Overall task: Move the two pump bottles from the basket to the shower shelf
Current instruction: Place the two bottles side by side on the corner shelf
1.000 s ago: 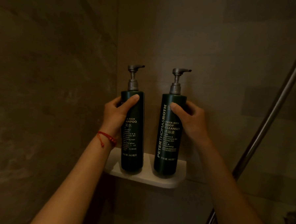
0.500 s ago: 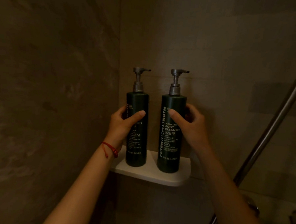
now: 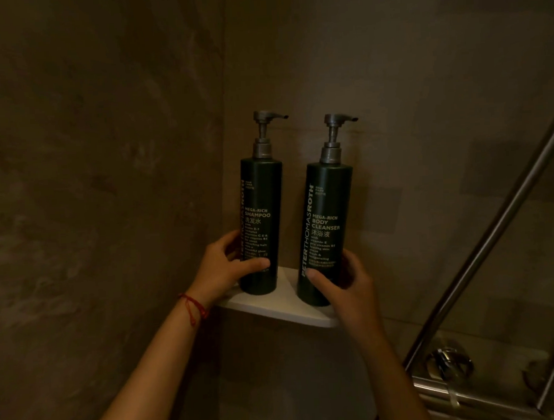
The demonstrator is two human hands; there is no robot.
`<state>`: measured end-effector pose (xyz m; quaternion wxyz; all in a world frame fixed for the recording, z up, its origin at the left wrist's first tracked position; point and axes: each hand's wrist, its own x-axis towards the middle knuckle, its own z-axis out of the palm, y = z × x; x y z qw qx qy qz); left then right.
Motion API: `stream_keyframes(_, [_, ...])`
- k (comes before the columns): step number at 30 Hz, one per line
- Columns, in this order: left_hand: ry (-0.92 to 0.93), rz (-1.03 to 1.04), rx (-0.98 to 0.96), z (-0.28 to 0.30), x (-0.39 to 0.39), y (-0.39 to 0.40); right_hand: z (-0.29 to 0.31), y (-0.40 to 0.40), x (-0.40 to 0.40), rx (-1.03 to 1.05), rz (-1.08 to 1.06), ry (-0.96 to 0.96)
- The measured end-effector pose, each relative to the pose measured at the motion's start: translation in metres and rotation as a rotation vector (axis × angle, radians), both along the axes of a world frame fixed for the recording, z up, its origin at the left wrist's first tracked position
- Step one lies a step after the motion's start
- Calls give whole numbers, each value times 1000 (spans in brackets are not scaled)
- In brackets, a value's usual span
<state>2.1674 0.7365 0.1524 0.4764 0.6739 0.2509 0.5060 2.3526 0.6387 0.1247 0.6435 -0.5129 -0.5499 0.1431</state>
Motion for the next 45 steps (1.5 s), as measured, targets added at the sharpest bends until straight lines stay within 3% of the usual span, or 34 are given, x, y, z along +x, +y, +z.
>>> stream_keyframes(12, [22,-10,20,-4,-2,10,-1,6,-7,-39,-113,-27])
stream_keyframes(45, [30,-16,28,-6,-1,6,-7,8,-3,-37,-96,-27])
